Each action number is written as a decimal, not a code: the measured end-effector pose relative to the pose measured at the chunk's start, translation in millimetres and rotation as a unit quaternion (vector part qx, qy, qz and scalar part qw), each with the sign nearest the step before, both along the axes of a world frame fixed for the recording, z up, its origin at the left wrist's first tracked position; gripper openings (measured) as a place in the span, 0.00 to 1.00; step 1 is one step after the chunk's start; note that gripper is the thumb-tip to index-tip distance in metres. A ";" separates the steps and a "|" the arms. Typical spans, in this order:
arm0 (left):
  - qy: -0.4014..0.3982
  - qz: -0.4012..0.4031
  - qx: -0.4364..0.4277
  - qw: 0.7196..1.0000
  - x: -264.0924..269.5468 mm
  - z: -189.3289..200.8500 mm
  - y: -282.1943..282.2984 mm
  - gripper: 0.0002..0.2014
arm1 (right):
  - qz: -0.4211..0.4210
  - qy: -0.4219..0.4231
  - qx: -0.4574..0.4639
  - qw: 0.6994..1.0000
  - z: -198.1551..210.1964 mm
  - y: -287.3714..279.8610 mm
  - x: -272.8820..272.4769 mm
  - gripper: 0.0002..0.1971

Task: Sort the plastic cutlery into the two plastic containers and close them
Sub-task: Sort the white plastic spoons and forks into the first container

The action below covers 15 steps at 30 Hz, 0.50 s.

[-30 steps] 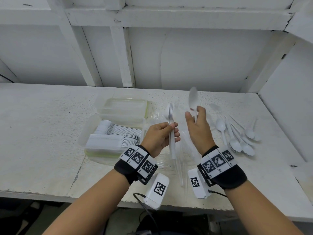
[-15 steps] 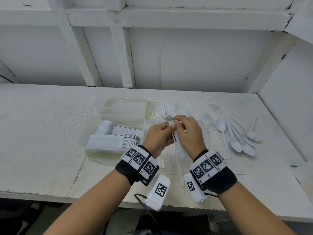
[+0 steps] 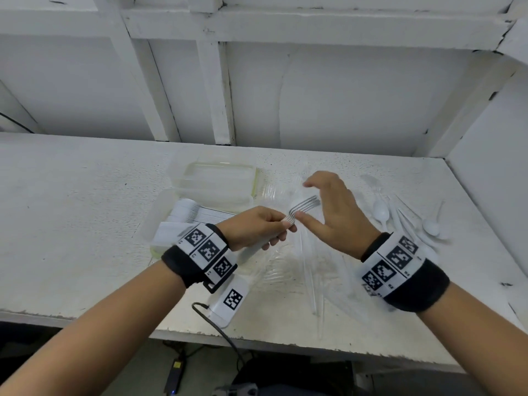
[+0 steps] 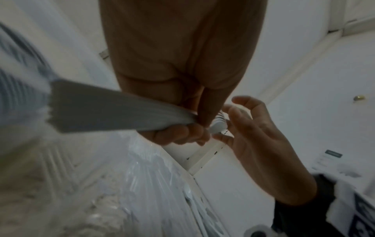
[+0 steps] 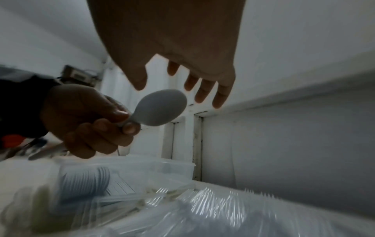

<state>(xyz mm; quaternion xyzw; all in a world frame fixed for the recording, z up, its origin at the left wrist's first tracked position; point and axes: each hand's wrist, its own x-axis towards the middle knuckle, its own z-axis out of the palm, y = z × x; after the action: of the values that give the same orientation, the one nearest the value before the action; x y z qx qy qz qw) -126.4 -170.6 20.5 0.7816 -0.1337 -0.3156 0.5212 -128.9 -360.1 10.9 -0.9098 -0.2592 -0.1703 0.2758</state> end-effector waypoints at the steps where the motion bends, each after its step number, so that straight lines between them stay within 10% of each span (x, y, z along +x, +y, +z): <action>1: -0.017 -0.022 0.027 0.999 -0.7 2.8 4.3 0.11 | 0.035 -0.003 -0.067 0.997 3.8 0.0 0.1 0.25; 7: -0.012 -0.018 0.045 0.999 -7.4 5.5 18.8 0.14 | 0.153 0.061 -0.249 0.954 3.6 15.2 1.2 0.22; 15: -0.033 0.013 0.052 0.998 -10.3 10.1 55.6 0.10 | 0.199 -0.042 -0.171 0.964 -11.2 46.4 8.0 0.21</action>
<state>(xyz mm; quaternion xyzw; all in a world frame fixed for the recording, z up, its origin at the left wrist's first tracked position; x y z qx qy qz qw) -136.8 -115.1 30.5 0.8194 -0.1241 -0.2893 0.4791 -121.0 -313.6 -0.3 -0.8656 -0.4715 -0.1030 0.1334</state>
